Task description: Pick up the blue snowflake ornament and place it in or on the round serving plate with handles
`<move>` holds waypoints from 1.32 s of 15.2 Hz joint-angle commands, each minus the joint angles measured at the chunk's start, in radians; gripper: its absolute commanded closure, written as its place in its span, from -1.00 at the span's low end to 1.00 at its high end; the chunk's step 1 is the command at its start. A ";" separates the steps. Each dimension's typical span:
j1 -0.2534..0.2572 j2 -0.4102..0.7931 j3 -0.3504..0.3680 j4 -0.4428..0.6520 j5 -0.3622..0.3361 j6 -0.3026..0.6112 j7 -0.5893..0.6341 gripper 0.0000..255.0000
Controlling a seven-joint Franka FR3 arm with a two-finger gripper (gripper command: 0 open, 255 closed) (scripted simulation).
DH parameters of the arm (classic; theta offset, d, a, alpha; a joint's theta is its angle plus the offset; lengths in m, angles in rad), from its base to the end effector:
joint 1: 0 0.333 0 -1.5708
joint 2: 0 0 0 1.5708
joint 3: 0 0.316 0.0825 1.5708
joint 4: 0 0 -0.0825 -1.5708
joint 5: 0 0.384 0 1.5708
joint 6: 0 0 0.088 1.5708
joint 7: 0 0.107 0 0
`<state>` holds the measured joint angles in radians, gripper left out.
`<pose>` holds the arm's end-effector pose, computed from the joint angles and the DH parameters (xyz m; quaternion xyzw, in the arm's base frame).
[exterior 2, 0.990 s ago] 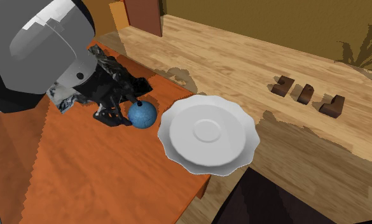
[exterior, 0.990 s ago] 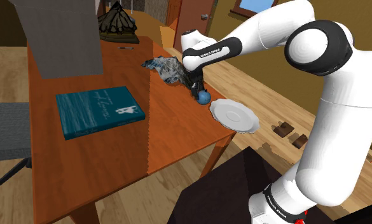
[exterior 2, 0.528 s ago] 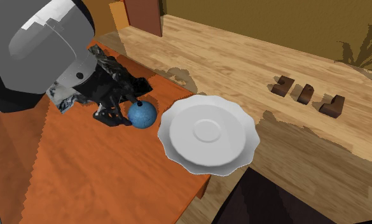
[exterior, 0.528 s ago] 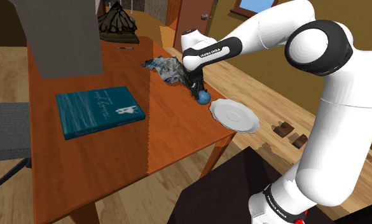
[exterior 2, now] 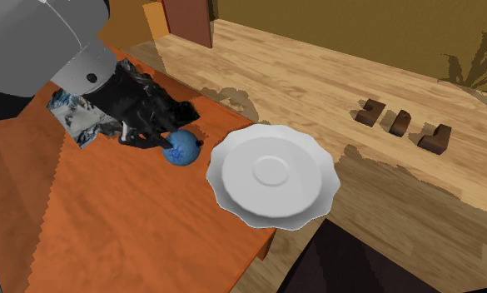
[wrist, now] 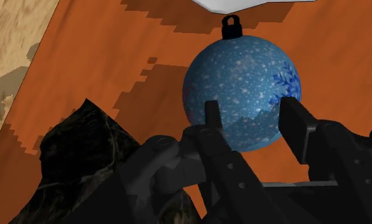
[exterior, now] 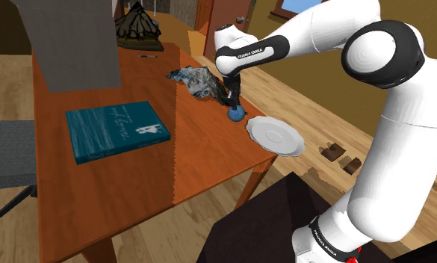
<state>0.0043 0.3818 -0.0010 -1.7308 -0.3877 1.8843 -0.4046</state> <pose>0.6303 -0.0261 0.3488 0.9385 0.2757 -0.1445 0.1497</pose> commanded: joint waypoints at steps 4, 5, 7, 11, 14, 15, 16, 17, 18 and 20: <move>0.000 -0.010 0.001 0.010 0.004 -0.024 -0.009 -1.00; -0.063 -0.134 0.008 -0.170 0.068 0.173 -0.080 -1.00; -0.183 -0.307 0.007 -0.466 0.310 0.541 -0.358 -1.00; -0.258 -0.359 -0.023 -0.663 1.135 0.787 -1.215 -1.00; -0.252 -0.316 -0.013 -0.648 1.172 0.814 -1.242 -1.00; -0.251 -0.302 -0.009 -0.643 1.185 0.823 -1.252 -1.00; -0.249 -0.287 -0.005 -0.637 1.197 0.832 -1.261 -1.00; -0.248 -0.273 -0.001 -0.631 1.210 0.840 -1.271 -1.00; -0.248 -0.264 0.002 -0.628 1.217 0.845 -1.276 -1.00; -0.248 -0.264 0.002 -0.628 1.217 0.845 -1.276 -1.00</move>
<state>-0.2436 0.1154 0.0001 -2.3591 0.8258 2.7277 -1.6779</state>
